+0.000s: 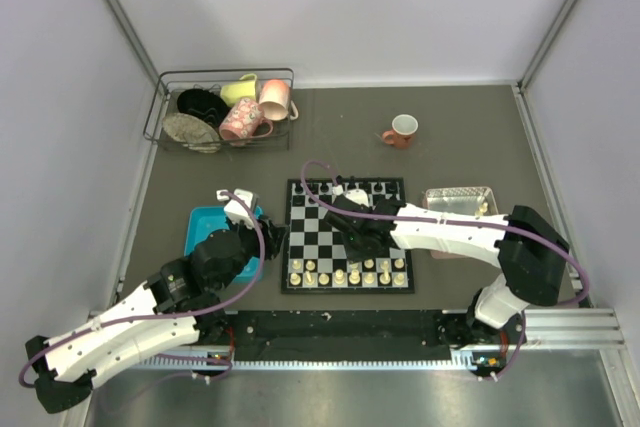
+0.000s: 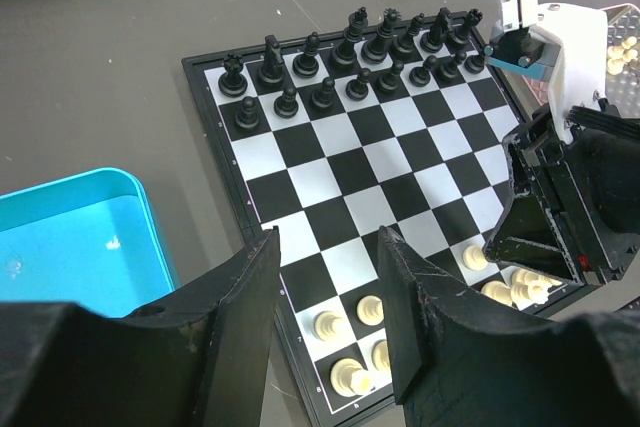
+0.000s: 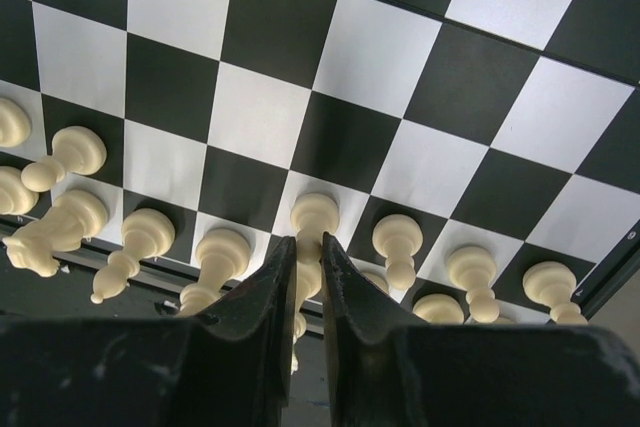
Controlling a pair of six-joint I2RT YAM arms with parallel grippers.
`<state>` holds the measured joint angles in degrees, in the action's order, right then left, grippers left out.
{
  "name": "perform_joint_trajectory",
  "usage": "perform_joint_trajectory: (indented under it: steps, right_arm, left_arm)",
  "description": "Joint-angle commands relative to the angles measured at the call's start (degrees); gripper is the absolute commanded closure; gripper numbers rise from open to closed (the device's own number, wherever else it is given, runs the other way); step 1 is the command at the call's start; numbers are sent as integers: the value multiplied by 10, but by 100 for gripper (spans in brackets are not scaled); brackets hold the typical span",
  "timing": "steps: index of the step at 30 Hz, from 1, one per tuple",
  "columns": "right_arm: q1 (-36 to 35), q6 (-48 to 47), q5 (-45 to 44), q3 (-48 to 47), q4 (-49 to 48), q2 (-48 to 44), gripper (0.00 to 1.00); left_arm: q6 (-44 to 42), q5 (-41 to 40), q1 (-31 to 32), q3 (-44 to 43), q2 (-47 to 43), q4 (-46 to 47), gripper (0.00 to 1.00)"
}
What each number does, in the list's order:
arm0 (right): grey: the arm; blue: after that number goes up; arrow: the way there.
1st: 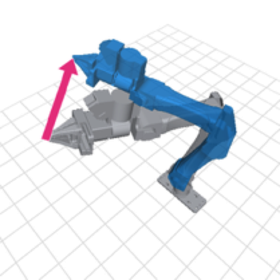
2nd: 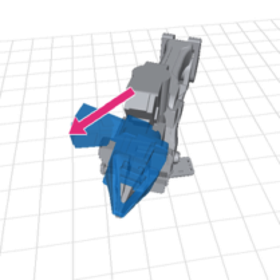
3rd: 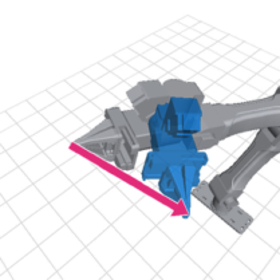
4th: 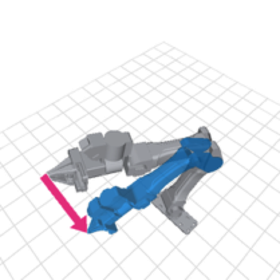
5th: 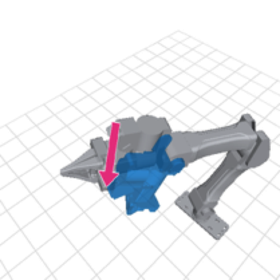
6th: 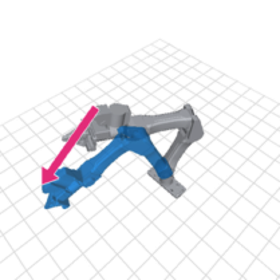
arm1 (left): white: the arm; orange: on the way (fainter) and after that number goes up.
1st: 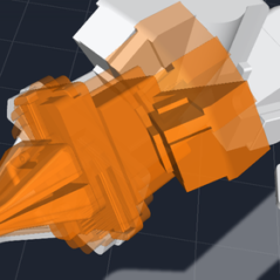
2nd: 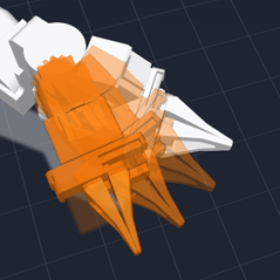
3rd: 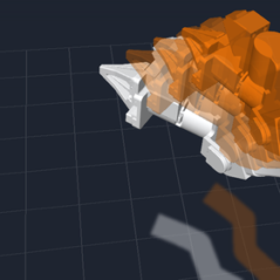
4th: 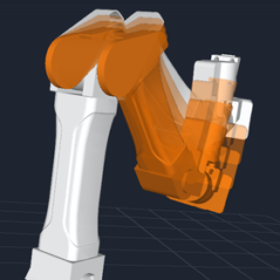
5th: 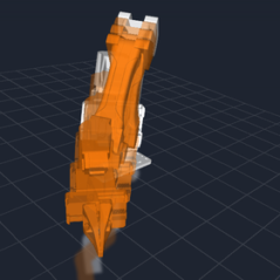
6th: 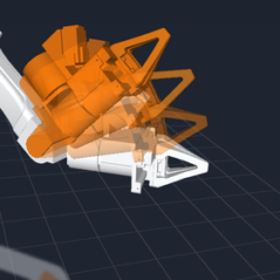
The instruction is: Set up the chess pieces on the board
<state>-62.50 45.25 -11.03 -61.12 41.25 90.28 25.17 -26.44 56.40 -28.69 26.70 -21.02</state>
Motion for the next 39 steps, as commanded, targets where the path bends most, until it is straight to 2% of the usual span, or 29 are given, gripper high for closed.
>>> perform_joint_trajectory:
  steps: [1, 6, 17, 23, 27, 28, 31, 32, 34, 35, 38, 39]
  right_arm:
    - [-7, 6, -14, 6, -16, -1, 82]
    - [-6, 5, -11, 1, -17, -1, 75]
    - [-6, -6, -10, -29, -21, -24, 72]
    - [46, -21, 5, -21, -20, -73, 66]
    - [138, -42, 19, 38, -17, -164, 65]
    - [192, -47, 21, 51, -15, -185, 65]
    - [288, -71, 36, 101, -11, -256, 64]
    - [352, -79, 43, 113, -8, -272, 64]
    - [428, -100, 50, 143, -7, -308, 64]
    - [503, -106, 66, 150, -7, -315, 63]
    - [611, -127, 81, 159, -9, -315, 63]
    - [622, -130, 80, 159, -13, -312, 63]
  left_arm:
    - [-6, 0, -2, 1, -9, 23, 51]
    - [-6, -1, -2, 3, -11, 24, 51]
    - [-6, -3, -2, 3, -18, 22, 50]
    - [-4, -3, -2, -1, -20, 15, 50]
    - [-3, -5, -2, 0, -24, 15, 50]
    - [-3, -4, -2, 0, -24, 16, 50]
    - [-3, -1, -2, 0, -23, 18, 50]
    - [-3, -1, -2, 0, -23, 18, 50]
    - [-4, 1, -2, 0, -23, 20, 50]
    - [-5, 2, -2, 0, -23, 21, 50]
    - [-5, 6, -2, 0, -23, 22, 50]
    - [-5, 6, -2, 0, -23, 22, 50]
